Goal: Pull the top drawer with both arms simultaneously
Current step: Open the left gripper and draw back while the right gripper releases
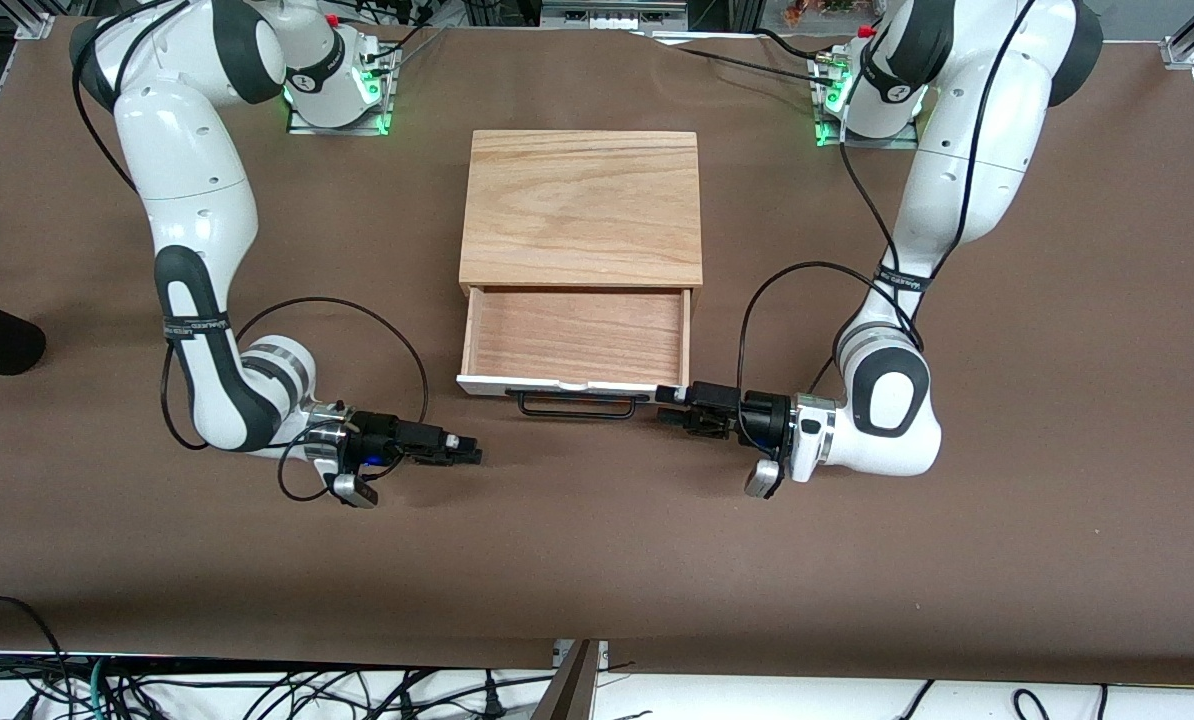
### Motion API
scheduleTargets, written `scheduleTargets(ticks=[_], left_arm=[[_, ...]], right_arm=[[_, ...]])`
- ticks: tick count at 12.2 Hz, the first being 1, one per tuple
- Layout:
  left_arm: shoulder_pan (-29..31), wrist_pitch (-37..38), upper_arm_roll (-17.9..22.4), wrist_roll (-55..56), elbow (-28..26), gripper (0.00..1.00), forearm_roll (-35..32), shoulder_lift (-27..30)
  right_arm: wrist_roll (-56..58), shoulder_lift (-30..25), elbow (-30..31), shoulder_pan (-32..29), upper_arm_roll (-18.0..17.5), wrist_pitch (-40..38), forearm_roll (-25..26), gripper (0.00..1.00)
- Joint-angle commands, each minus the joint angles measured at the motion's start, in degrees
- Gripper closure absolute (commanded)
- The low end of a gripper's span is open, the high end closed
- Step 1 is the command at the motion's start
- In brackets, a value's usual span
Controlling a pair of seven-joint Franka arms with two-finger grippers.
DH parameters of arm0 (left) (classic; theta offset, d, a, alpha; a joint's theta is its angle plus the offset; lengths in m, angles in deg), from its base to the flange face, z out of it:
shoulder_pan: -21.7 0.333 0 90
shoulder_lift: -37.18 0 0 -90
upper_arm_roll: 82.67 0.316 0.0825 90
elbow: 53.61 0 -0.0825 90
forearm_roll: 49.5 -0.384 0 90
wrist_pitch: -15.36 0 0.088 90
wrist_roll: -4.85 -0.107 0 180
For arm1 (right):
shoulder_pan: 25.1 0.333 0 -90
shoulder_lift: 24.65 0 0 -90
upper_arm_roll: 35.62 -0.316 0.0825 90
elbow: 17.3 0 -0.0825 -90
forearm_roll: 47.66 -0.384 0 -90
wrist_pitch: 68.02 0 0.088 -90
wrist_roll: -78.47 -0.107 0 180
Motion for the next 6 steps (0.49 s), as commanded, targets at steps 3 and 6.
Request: scheduleTargets(ticks=[3,6], left_arm=[[0.1,0.32,3.66,4.38,0.65,0.0,-16.76,6.1],[0.27,0.32,4.27,8.68,0.74,0.0,-28.17,10.14]], right_arm=[[-6.42,-2.64,-2.2,1.49,4.4,1.98,7.13,0.0],[-18.45,-7.92,-3.86,1.49,8.09,1.98,19.94,0.0]])
